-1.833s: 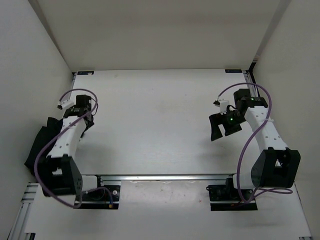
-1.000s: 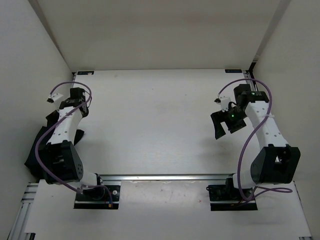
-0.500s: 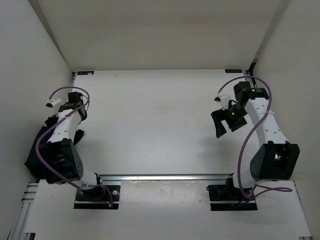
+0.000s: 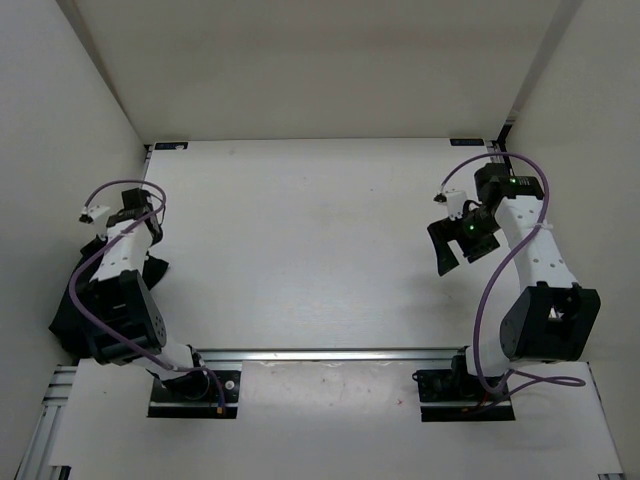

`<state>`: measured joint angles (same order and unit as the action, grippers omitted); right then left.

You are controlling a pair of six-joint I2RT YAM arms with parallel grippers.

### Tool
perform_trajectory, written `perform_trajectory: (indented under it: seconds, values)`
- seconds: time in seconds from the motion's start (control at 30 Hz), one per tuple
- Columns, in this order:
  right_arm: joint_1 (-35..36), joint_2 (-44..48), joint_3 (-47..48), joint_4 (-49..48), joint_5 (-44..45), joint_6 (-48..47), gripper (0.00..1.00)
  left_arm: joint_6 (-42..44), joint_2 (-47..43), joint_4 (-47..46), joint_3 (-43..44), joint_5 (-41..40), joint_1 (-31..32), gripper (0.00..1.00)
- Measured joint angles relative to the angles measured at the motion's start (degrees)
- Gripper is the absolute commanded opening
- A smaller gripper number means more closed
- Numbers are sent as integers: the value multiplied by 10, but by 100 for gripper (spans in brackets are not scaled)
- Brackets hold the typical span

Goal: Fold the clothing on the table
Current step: Grab the skirt from the pile, then move the skirt to the center of the board

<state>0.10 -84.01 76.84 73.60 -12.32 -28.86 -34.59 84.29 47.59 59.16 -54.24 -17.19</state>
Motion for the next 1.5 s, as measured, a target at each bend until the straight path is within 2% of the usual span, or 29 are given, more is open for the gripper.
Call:
perform_trajectory:
  seconds: [0.03, 0.07, 0.1, 0.33, 0.43, 0.53, 0.6, 0.73, 0.77, 0.8, 0.83, 0.87, 1.0, 1.17, 1.27, 1.33, 1.4, 1.5]
  values:
    - [-2, 0, 0, 0, 0, -2, 99, 2, 8, -2, 6, 1, 0, 59]
    - [-7, 0, 0, 0, 2, -3, 99, 2, 17, -5, 13, 3, 0, 16]
    - [-12, 1, 0, 0, 2, -5, 99, 7, 28, -10, 24, 5, 0, 0]
    - [-29, 4, -1, -1, 6, -7, 99, 32, 52, -28, 102, 45, 1, 0]
    - [-31, 5, -1, -2, 6, -6, 99, 39, 44, -24, 132, 49, 43, 0]
    - [-35, 5, -3, -7, 5, -2, 99, 38, 38, -6, 177, 35, 158, 0]
    - [-35, 5, -7, -14, 4, 0, 99, 31, 36, 3, 217, 34, 266, 0]
    - [-30, 5, -19, -27, 2, 5, 99, 16, 36, 8, 311, 73, 436, 0]
    - [-28, 5, -22, -30, 2, 7, 99, 19, 34, -8, 325, 102, 457, 0]
    - [-26, 5, -26, -33, 1, 10, 99, 22, 28, -41, 327, 147, 471, 25]
    - [-25, 5, -29, -35, 0, 11, 99, 27, 21, -66, 319, 186, 475, 71]
    - [-23, 5, -33, -36, -2, 13, 99, 24, 11, -96, 301, 237, 472, 99]
    - [-19, 8, -43, -45, -3, 15, 99, 7, -5, -153, 227, 400, 423, 99]
    - [-20, 20, -46, -50, -13, 15, 99, 32, -53, -180, 191, 508, 355, 99]
    - [-13, 20, -45, -57, -14, 17, 100, 40, -119, -179, 202, 555, 220, 99]
    - [7, 15, -34, -63, -8, 21, 100, 50, -147, -159, 217, 534, 134, 98]
    - [35, -6, 3, -64, -9, 26, 99, 58, -158, -134, 220, 505, 147, 98]
    - [65, -76, 105, -69, -19, 35, 99, 62, -144, -118, 189, 501, 254, 98]
